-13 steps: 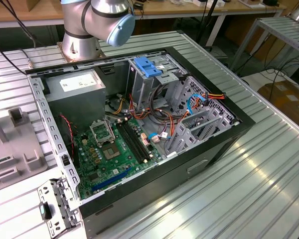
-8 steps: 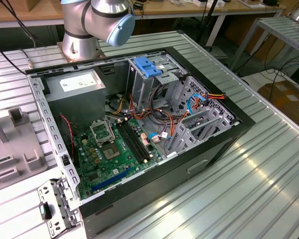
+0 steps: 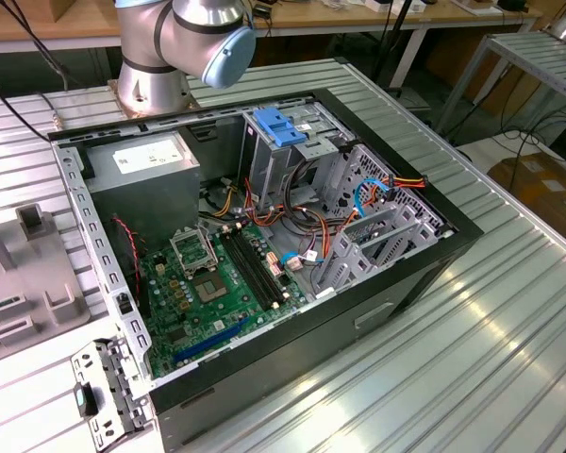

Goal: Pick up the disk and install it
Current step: 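Pick up the disk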

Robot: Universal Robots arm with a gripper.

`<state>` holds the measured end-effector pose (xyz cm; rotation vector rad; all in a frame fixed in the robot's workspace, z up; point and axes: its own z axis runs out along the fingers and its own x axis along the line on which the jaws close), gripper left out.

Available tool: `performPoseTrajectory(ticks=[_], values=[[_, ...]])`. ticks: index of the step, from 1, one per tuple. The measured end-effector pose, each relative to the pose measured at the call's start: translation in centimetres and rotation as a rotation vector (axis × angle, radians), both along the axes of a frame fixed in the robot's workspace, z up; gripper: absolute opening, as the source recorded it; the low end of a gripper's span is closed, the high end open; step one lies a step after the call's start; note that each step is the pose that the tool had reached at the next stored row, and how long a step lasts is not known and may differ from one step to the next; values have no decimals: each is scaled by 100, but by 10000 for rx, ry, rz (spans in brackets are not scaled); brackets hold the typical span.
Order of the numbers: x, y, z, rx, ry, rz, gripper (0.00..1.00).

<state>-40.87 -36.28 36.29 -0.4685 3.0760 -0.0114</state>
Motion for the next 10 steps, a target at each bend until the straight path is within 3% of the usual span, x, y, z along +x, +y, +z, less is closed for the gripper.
performPoseTrajectory(ticks=[10], values=[[0, 0, 0, 0, 0, 358, 11]])
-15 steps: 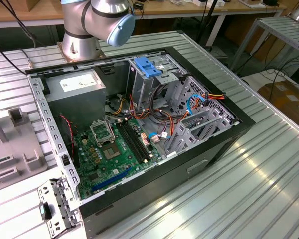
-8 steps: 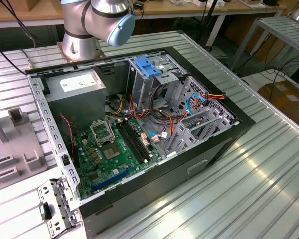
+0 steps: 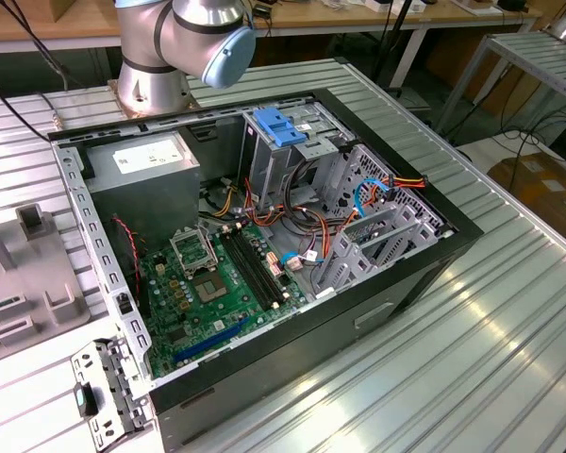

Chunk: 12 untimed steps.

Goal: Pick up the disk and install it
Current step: 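Pick up the disk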

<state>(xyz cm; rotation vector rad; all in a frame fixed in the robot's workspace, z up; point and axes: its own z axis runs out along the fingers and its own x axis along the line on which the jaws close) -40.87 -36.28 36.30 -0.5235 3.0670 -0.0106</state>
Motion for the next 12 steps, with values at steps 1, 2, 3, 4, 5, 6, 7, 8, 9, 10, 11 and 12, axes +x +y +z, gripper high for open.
performPoseTrajectory(ticks=[1, 2, 3, 4, 5, 6, 7, 8, 9, 10, 11, 12], values=[[0, 0, 0, 0, 0, 37, 11], [0, 0, 0, 0, -1, 86, 11], [0, 0, 0, 0, 0, 122, 11], [0, 0, 0, 0, 0, 169, 11], [0, 0, 0, 0, 0, 208, 11], [0, 0, 0, 0, -1, 251, 11], [0, 0, 0, 0, 0, 294, 11], [0, 0, 0, 0, 0, 335, 11], [0, 0, 0, 0, -1, 371, 11], [0, 0, 0, 0, 0, 422, 11], [0, 0, 0, 0, -1, 465, 11], [0, 0, 0, 0, -1, 513, 11]])
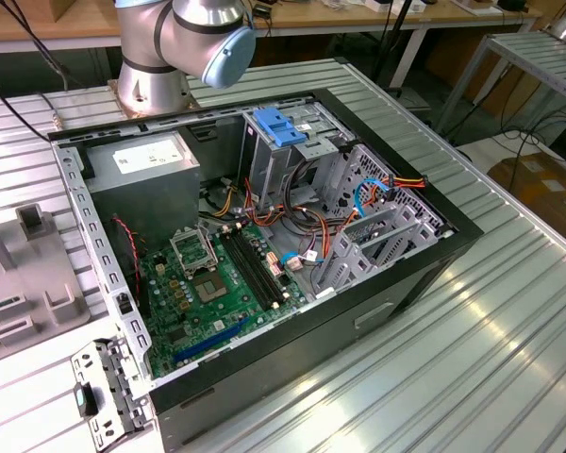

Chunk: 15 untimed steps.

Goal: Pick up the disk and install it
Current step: 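Pick up the disk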

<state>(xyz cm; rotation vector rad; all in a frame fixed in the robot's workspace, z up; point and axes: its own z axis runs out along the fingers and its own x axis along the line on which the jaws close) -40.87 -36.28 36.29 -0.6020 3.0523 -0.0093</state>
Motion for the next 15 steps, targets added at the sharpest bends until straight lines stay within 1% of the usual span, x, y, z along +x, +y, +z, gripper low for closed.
performPoseTrajectory(ticks=[4, 7, 15], values=[[0, 0, 0, 0, 0, 218, 11], [0, 0, 0, 0, 0, 513, 11], [0, 0, 0, 0, 0, 1134, 11]])
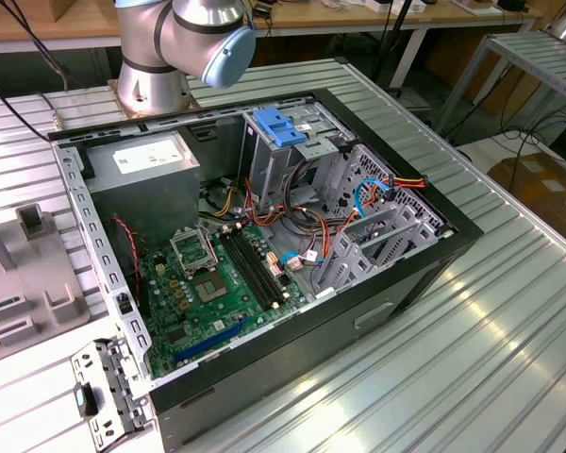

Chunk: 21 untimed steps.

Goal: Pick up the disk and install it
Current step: 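Pick up the disk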

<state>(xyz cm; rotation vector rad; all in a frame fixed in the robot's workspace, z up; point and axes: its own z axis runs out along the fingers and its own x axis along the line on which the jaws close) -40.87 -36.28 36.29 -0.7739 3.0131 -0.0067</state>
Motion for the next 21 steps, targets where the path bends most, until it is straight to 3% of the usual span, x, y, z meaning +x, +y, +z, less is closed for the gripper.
performPoseTrajectory(ticks=[21], values=[[0, 0, 0, 0, 0, 1229, 11]])
